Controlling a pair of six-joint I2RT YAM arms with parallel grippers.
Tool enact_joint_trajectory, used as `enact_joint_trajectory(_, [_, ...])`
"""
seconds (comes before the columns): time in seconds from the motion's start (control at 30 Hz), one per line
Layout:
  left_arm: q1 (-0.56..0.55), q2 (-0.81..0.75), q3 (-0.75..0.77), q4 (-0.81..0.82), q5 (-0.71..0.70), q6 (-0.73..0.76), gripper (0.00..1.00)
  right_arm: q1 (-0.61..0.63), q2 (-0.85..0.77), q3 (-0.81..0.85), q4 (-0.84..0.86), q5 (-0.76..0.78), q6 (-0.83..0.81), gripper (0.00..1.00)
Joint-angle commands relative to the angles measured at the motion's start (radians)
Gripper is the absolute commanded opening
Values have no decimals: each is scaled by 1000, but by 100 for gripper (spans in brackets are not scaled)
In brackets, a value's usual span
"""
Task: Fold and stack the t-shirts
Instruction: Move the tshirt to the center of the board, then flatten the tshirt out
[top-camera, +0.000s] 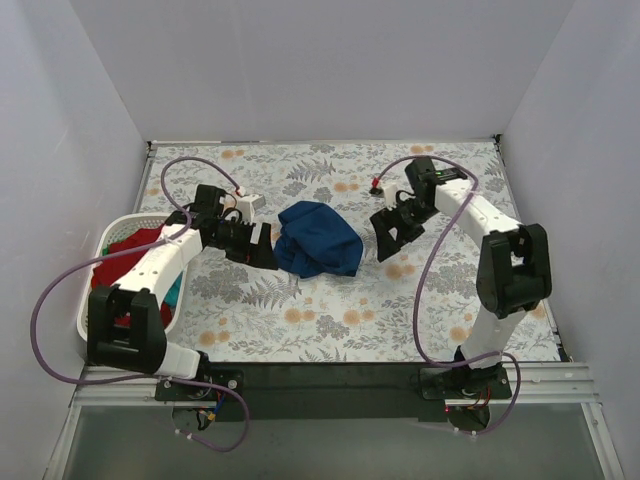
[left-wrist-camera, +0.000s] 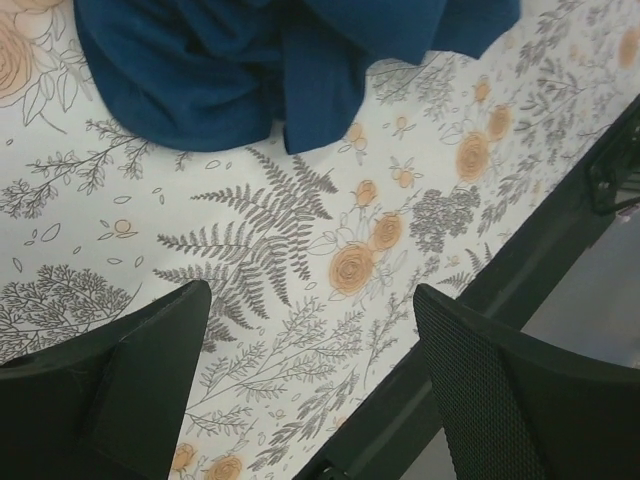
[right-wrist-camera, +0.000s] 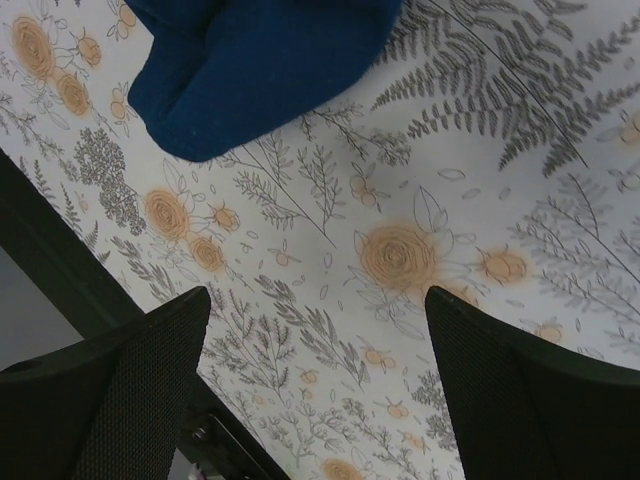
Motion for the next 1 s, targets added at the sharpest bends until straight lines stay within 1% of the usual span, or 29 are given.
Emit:
enact_joint_trajectory(0.0, [4,39,-4,57,-85,-11,81,69,79,101,50,-30,60,94])
enact_joint_trajectory(0.1, [4,140,43,70,-70,-59,76,92,163,173,52,-50,100,93])
enact_joint_trajectory(0.2, [-1,229,92,87,-55,-105,75,108,235,219,50,-82,125,93])
enact_joint_trajectory(0.3, [-13,311,123,119,-59,-151,72,122,309,248,48,-122,154,91])
enact_joint_trajectory(0.4, [-33,368,150,134,-56,-177,69,129,338,251,53,-150,165,84])
enact_joint_trajectory(0.43, [-39,403,179,136,-66,-178,68,131,353,251,52,-155,168,79])
enact_joint_trajectory(0.5, [-61,441,204,134,-81,-186,68,131,366,242,50,-174,175,76])
enact_joint_trajectory(0.6, [-82,492,238,139,-115,-197,65,131,382,233,50,-199,179,66])
enact_joint_trajectory(0.63, [-85,506,243,139,-115,-195,62,131,390,234,50,-202,179,54])
enact_joint_trajectory(0.67, [-88,527,258,137,-116,-195,58,131,395,245,45,-204,179,45])
enact_joint_trajectory(0.7, [-87,539,270,119,-119,-194,45,129,398,253,42,-202,177,37])
enact_joint_trajectory(0.73, [-87,549,285,99,-121,-181,38,128,395,259,36,-199,169,16])
enact_joint_trajectory(0.77, [-87,561,327,78,-124,-172,31,123,389,262,29,-193,163,5])
enact_joint_trajectory(0.8, [-87,558,345,27,-125,-157,16,111,378,265,15,-173,157,1])
enact_joint_trajectory(0.87, [-82,528,400,-31,-132,-99,0,88,334,262,-19,-169,117,1])
enact_joint_trajectory(0.9, [-79,515,425,-112,-132,-74,0,56,292,255,-66,-159,99,1])
enact_joint_trajectory(0.93, [-73,495,448,-160,-130,-7,0,37,266,247,-91,-152,71,1])
enact_joint_trajectory(0.97, [-67,475,466,-204,-135,19,0,-4,242,238,-109,-132,27,1])
